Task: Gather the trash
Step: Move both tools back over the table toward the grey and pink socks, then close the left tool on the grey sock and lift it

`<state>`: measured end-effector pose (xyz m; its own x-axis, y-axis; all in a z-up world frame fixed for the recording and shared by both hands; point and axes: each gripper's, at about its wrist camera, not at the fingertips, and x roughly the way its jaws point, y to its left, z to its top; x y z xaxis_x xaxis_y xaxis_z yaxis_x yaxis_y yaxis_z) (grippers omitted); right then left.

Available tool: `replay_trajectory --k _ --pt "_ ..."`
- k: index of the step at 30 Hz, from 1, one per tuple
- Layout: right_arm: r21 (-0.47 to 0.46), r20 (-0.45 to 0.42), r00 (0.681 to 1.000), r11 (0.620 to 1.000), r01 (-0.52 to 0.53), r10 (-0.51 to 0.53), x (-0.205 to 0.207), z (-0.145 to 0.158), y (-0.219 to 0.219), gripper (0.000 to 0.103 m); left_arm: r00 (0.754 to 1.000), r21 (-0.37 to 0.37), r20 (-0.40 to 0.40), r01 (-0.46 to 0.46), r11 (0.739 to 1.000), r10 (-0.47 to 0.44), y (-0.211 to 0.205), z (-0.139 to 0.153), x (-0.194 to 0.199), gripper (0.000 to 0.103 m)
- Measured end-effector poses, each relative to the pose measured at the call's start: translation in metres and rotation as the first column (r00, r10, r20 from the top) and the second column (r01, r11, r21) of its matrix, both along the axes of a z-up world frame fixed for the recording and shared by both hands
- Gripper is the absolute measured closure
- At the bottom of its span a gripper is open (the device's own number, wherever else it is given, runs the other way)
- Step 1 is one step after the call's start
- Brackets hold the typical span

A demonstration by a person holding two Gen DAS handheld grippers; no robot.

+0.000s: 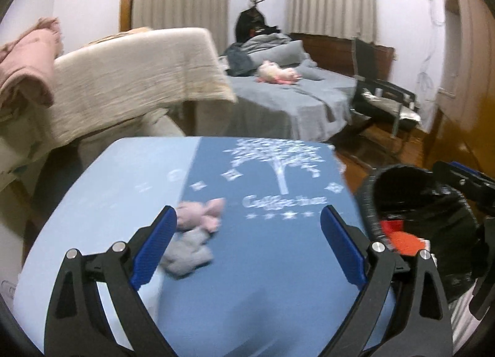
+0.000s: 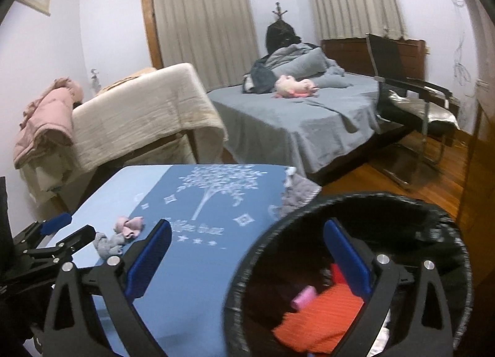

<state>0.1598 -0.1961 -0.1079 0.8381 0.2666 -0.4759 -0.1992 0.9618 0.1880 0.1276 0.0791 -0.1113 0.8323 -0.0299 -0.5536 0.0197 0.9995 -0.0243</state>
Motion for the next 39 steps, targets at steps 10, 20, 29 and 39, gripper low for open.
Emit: replay_trajectory --k 10,20,29,39 --pt "-0.011 -0.030 0.998 0.998 -0.059 0.058 0.022 -0.021 0.048 0.006 0.992 0.014 -0.073 -0.098 0.995 0.099 0.053 -0.031 0.010 0.012" --pt "-0.038 -0.097 0.991 0.995 -0.093 0.089 0.037 -0.050 0.077 0.006 0.983 -0.013 -0.144 -0.117 0.993 0.114 0.070 -0.058 0.033 0.012" --pt "-0.059 -0.135 0.985 0.991 -0.120 0.111 0.044 -0.065 0.092 0.006 0.971 -0.031 -0.220 -0.098 0.995 0.089 0.070 -0.077 0.051 0.023" --pt "-0.069 -0.147 0.982 0.989 -0.134 0.123 0.050 -0.065 0.102 0.006 0.962 -0.071 -0.269 -0.055 0.996 0.033 0.069 -0.085 0.057 0.058"
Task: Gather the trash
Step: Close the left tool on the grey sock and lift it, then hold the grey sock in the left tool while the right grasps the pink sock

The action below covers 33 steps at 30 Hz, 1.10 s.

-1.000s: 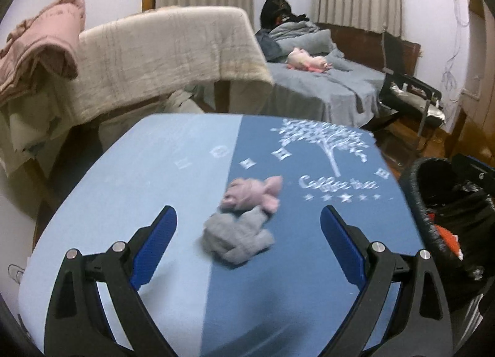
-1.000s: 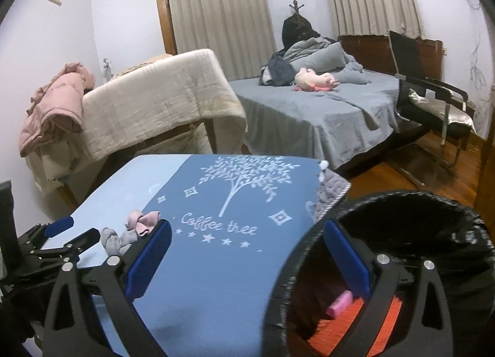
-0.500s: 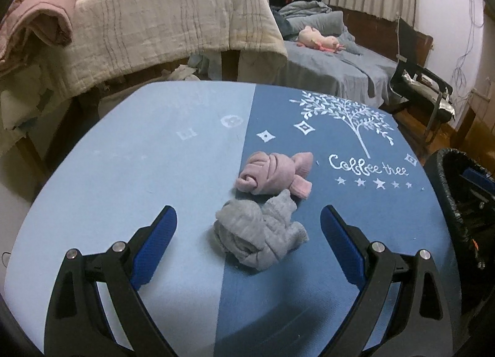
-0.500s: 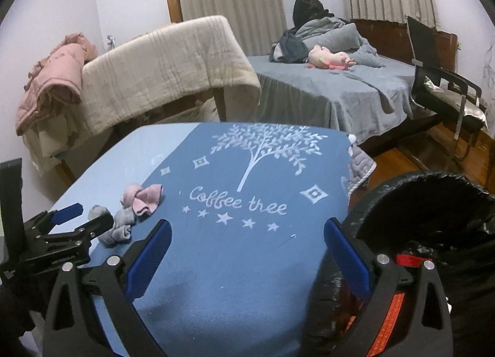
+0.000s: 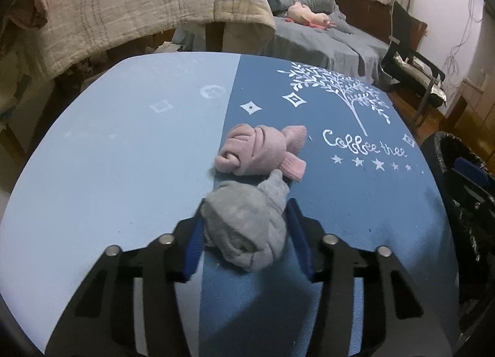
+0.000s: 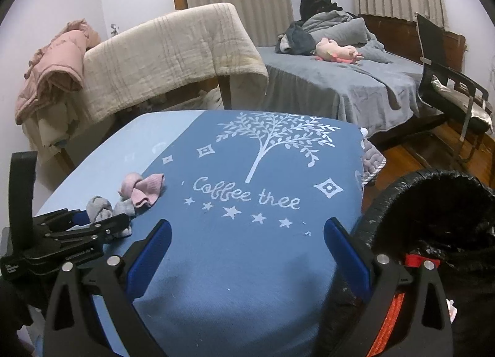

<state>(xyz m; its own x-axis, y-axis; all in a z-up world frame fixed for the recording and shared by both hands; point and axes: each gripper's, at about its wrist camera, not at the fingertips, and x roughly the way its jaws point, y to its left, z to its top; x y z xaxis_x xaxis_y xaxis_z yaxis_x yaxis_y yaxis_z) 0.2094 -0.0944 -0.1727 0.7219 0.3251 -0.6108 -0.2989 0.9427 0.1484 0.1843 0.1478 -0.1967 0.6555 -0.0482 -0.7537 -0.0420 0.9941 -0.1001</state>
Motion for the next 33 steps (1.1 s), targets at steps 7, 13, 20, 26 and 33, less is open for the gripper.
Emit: replay_trajectory --k 7,13,20,26,33 --pt "0.000 0.014 1.000 1.000 -0.015 0.015 0.003 0.007 0.010 0.006 0.998 0.009 0.055 -0.013 1.000 0.013 0.005 0.014 -0.014 0.061" --pt "0.002 0.025 0.999 0.999 -0.040 0.040 0.007 0.011 0.027 0.006 0.994 0.020 0.095 -0.061 0.998 0.059 0.026 0.030 -0.027 0.061" --pt "0.007 0.031 0.996 0.997 -0.083 0.083 0.016 0.013 0.064 0.006 0.984 0.028 0.116 -0.136 0.990 0.132 0.058 0.037 -0.027 0.061" --pt "0.005 0.032 0.993 0.993 -0.117 0.117 0.032 0.012 0.101 0.006 0.977 0.044 0.132 -0.173 0.984 0.166 0.081 0.040 -0.023 0.061" --pt "-0.002 -0.021 0.991 0.991 -0.134 0.134 0.054 -0.002 0.135 0.006 0.972 0.054 0.131 -0.203 0.978 0.195 0.104 0.036 -0.015 0.061"
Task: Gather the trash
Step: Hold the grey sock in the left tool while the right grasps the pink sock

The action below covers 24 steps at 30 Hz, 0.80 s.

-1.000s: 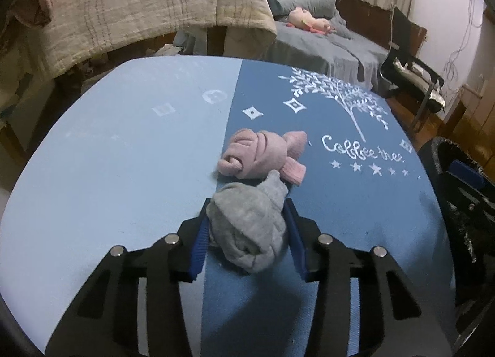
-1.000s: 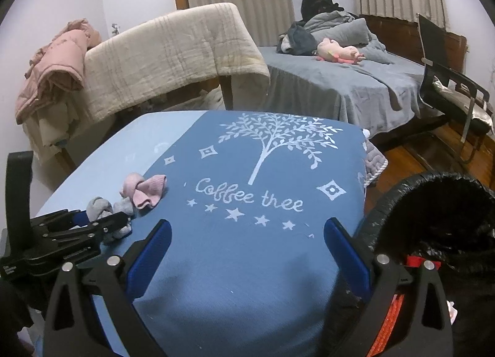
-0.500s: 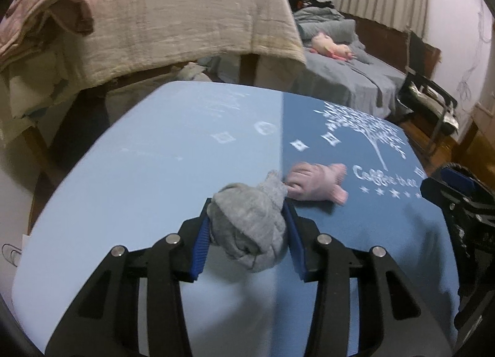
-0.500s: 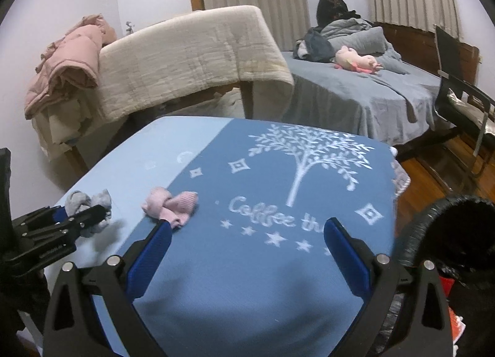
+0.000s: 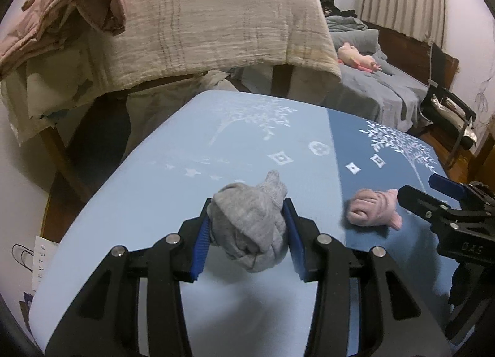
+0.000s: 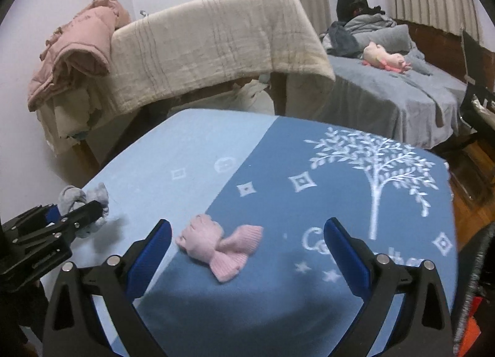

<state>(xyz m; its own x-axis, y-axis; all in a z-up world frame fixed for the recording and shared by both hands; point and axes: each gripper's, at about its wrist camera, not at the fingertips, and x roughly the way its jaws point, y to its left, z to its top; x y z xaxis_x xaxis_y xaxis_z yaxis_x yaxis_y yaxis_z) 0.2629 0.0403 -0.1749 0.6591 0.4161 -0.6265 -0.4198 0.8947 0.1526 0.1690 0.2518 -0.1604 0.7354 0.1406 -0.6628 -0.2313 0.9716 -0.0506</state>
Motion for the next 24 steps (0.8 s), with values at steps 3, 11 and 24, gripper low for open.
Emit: replay_trajectory --k 3,11,24 --pt "-0.014 -0.017 1.000 1.000 -0.004 0.003 0.005 -0.007 0.010 0.006 1.000 -0.006 -0.003 -0.014 1.000 0.014 0.009 -0.003 0.003 0.061" --pt "-0.061 -0.076 0.997 0.998 -0.024 0.020 0.016 -0.023 0.032 0.009 0.999 -0.022 -0.007 -0.035 0.999 0.035 0.022 -0.009 0.004 0.061" --pt "-0.022 -0.133 0.985 0.993 -0.118 0.114 0.008 -0.024 0.040 0.069 1.000 -0.020 0.003 -0.031 0.999 0.031 0.021 -0.005 0.000 0.061"
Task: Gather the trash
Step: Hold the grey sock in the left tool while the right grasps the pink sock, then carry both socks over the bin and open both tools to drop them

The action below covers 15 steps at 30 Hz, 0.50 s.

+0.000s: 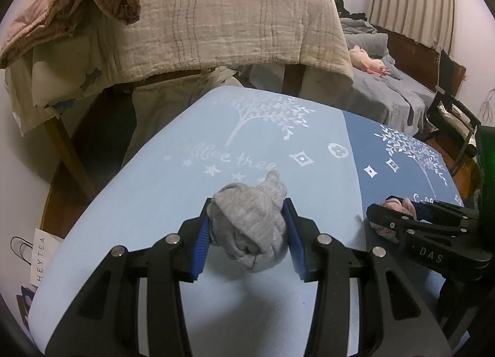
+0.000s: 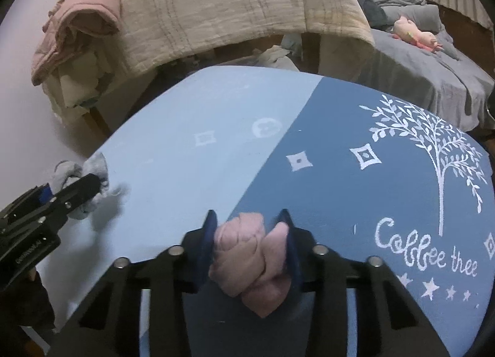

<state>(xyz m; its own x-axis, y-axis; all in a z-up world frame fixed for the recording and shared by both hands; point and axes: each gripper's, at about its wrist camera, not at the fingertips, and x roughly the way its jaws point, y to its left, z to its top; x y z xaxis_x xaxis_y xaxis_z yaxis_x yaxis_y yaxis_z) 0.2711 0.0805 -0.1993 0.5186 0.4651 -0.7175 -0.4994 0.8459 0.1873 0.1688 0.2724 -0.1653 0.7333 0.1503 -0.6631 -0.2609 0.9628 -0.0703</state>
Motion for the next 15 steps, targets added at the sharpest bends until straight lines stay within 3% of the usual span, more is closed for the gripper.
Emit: replay_trajectory --k 15 --pt "0.064 0.070 0.998 0.998 -0.010 0.006 -0.024 0.039 -0.030 0.071 0.998 -0.002 0.034 0.051 0.999 -0.050 -0.032 0.016 -0.014 0.061"
